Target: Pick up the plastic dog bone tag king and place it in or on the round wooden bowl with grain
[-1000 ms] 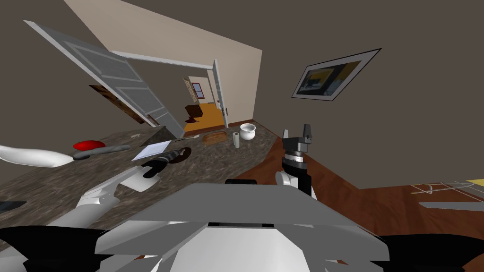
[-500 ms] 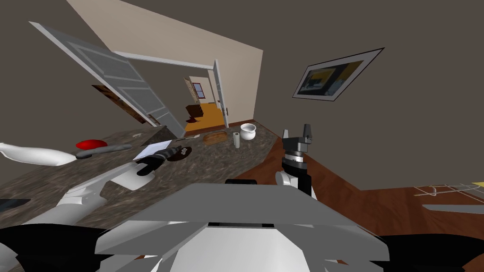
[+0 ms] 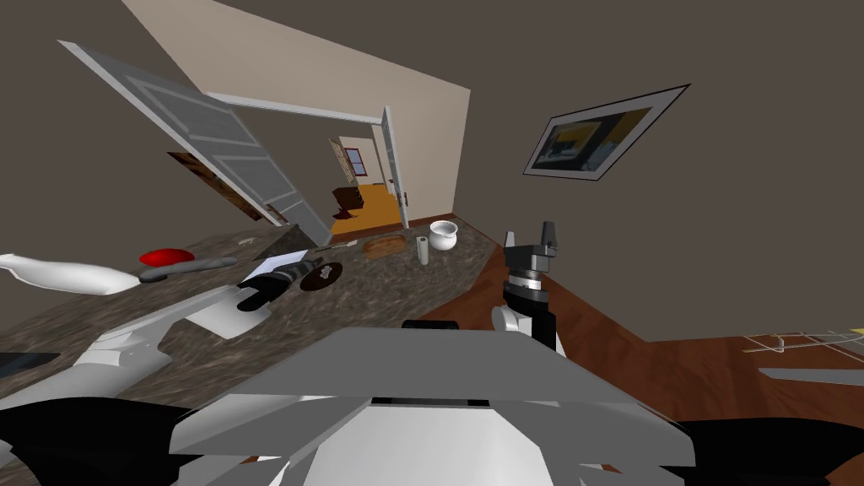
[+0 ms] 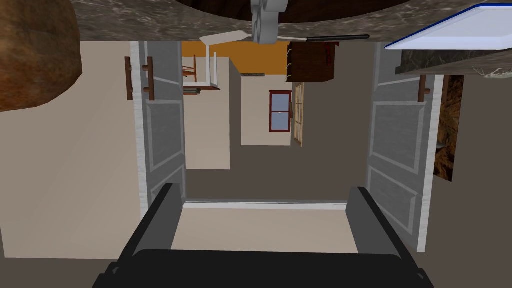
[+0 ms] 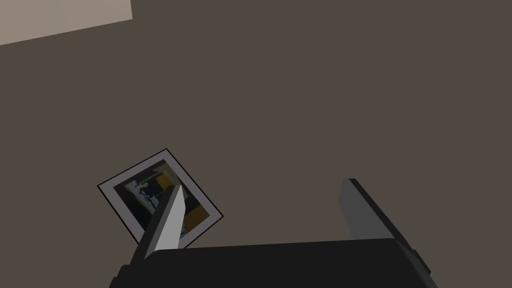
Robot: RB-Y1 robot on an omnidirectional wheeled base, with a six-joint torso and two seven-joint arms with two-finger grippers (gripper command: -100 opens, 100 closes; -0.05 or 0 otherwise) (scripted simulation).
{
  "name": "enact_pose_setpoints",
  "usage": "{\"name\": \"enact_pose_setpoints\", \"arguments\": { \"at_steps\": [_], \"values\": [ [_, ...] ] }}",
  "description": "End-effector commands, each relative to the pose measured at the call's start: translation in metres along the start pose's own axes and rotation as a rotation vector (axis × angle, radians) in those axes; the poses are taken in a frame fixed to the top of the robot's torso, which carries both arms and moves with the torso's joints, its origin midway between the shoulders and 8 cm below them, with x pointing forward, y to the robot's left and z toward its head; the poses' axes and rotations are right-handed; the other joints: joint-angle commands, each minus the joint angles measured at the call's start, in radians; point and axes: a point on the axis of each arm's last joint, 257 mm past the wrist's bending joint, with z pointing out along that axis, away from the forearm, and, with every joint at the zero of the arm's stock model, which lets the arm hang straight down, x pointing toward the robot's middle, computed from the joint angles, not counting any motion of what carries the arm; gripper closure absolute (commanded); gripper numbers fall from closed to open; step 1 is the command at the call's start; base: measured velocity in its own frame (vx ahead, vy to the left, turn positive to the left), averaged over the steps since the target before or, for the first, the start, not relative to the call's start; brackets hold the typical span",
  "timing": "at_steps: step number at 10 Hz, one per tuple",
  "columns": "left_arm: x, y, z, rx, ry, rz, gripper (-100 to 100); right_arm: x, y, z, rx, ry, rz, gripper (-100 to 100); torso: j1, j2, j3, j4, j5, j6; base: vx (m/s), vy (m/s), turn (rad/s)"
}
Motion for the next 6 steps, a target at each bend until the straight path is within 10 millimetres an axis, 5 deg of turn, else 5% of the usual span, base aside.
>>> {"name": "enact_pose_setpoints", "arguments": {
  "at_steps": [1,6],
  "values": [
    [0.0,0.0,0.0,0.0,0.0,0.0,0,0.0,0.0,0.0,0.0,0.0,0.0,0,0.0,0.0,0.0,0.0,0.0,0.0,0.0,0.0,0.0],
    [0.0001,0.0,0.0,0.0,0.0,0.0,0,0.0,0.0,0.0,0.0,0.0,0.0,0,0.0,0.0,0.0,0.0,0.0,0.0,0.0,0.0,0.0]
  ]
}}
